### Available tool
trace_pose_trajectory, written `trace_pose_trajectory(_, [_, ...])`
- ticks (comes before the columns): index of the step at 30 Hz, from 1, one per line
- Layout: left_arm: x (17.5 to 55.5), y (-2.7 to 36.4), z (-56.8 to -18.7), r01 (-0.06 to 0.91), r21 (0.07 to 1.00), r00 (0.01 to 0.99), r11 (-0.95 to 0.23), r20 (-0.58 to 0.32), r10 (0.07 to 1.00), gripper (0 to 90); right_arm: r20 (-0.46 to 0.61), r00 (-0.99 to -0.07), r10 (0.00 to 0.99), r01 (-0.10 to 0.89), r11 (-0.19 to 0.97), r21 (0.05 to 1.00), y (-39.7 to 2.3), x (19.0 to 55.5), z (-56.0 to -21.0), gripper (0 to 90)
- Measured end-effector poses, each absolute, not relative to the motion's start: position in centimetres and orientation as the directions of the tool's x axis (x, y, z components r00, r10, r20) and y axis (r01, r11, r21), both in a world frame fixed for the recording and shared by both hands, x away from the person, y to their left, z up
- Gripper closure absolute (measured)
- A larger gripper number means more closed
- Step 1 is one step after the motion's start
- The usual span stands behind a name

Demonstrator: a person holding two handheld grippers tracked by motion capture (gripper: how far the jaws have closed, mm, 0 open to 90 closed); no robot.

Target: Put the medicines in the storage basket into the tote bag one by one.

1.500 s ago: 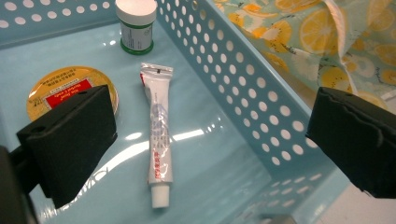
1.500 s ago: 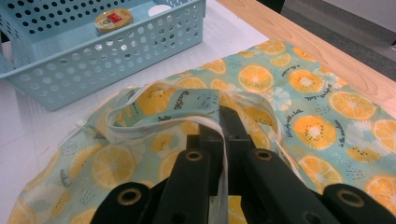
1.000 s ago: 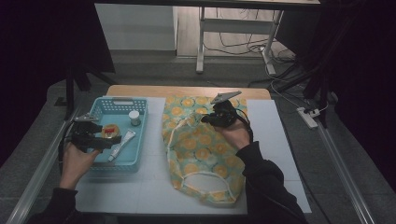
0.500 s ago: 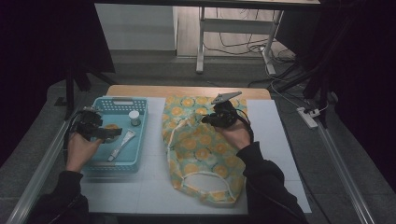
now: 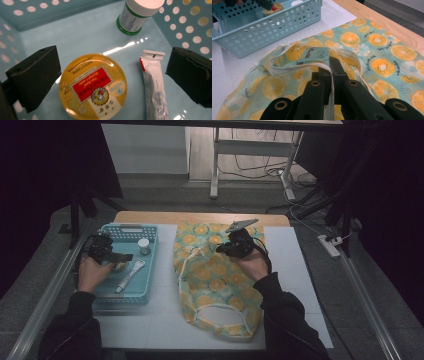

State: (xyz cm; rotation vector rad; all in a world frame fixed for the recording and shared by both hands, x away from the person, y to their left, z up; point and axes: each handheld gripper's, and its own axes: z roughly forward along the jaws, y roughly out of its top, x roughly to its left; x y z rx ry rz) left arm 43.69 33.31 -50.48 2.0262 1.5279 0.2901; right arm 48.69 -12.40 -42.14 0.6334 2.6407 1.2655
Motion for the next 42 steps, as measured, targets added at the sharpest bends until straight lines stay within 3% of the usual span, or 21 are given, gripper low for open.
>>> trace_pose_trajectory(11, [45.1, 32.6, -51.3, 0.835, 0.494, 0.33, -0.244, -0.092, 0.94, 0.0, 0.053, -0.901, 0.431, 0.313, 0.561, 0.767, -12.4, 48.6, -42.4, 89.2])
trace_pose_trajectory(24, [45.6, 32.4, -52.0, 0.898, 0.389, 0.276, -0.206, -0.133, 0.952, 1.5, 0.06, -0.9, 0.432, 0.319, 0.559, 0.765, -12.6, 48.6, -42.7, 89.2])
trace_pose_trajectory(29, [45.7, 32.4, -51.9, 0.912, 0.363, 0.255, -0.191, -0.14, 0.957, 4.8, 0.059, -0.9, 0.431, 0.318, 0.559, 0.766, -12.6, 48.6, -42.8, 89.1])
trace_pose_trajectory(36, [45.4, 32.2, -52.0, 0.925, 0.318, 0.255, -0.211, -0.104, 0.961, 20.7, 0.058, -0.9, 0.433, 0.317, 0.558, 0.767, -12.7, 48.6, -42.8, 89.2])
trace_pose_trajectory(42, [45.4, 32.3, -51.9, 0.932, 0.307, 0.238, -0.193, -0.116, 0.964, 21.8, 0.06, -0.899, 0.433, 0.32, 0.556, 0.767, -12.7, 48.6, -42.8, 89.2])
